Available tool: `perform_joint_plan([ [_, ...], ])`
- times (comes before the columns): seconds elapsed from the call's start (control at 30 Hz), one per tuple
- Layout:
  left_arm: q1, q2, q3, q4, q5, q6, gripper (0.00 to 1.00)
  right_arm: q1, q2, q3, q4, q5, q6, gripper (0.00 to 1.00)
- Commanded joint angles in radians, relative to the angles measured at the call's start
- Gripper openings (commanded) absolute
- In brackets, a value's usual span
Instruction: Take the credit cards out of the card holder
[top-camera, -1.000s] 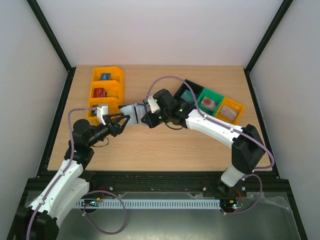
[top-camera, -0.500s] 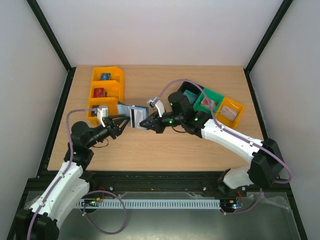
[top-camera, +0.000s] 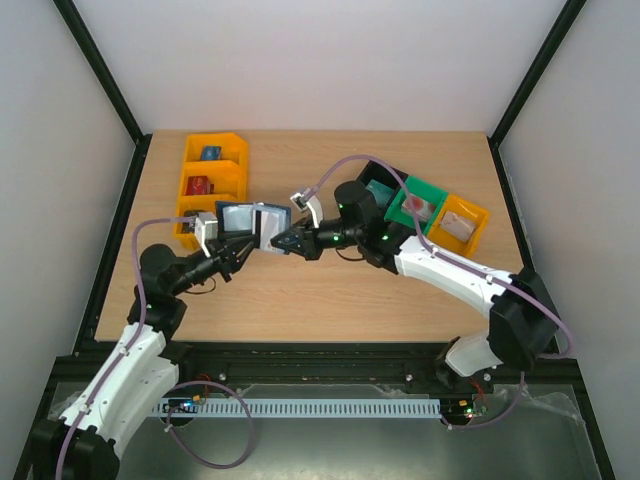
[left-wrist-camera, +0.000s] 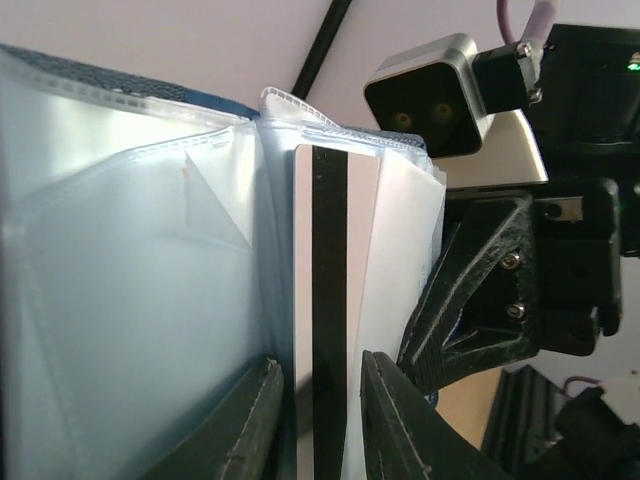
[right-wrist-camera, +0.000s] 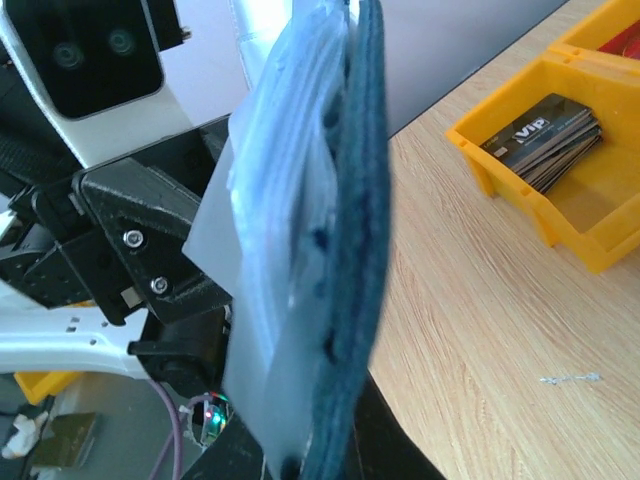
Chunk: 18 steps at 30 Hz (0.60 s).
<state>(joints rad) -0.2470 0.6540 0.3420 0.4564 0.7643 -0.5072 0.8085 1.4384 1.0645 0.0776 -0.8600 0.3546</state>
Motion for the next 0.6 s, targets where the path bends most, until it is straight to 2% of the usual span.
perform_joint_plan([
  [0.0,-0.006,-0.009,0.055,-0.134,0.022,0.149,0.24,0.015,0.025,0.024,0.214,-0.029,0.06,0.02],
  [0.17,0.011,-0.022,0.11,-0.191,0.076,0.256,0.2,0.015,0.03,0.037,0.169,-0.036,0.031,0.02],
  [0.27,-0.004,-0.014,0.098,-0.168,0.163,0.238,0.26,0.014,0.037,0.042,0.179,-0.04,0.037,0.02],
  [0.37,-0.025,0.0,0.081,-0.145,0.158,0.223,0.27,0.015,0.059,0.069,0.192,-0.037,0.052,0.01],
  [0.4,-0.027,0.006,0.083,-0.138,0.152,0.22,0.24,0.016,0.067,0.075,0.202,-0.045,0.061,0.02],
  [0.5,-0.029,0.013,0.09,-0.113,0.155,0.205,0.03,0.016,0.071,0.073,0.217,-0.054,0.063,0.02],
  [0.57,-0.027,0.007,0.097,-0.108,0.172,0.193,0.02,0.013,0.061,0.058,0.211,-0.048,0.039,0.02],
])
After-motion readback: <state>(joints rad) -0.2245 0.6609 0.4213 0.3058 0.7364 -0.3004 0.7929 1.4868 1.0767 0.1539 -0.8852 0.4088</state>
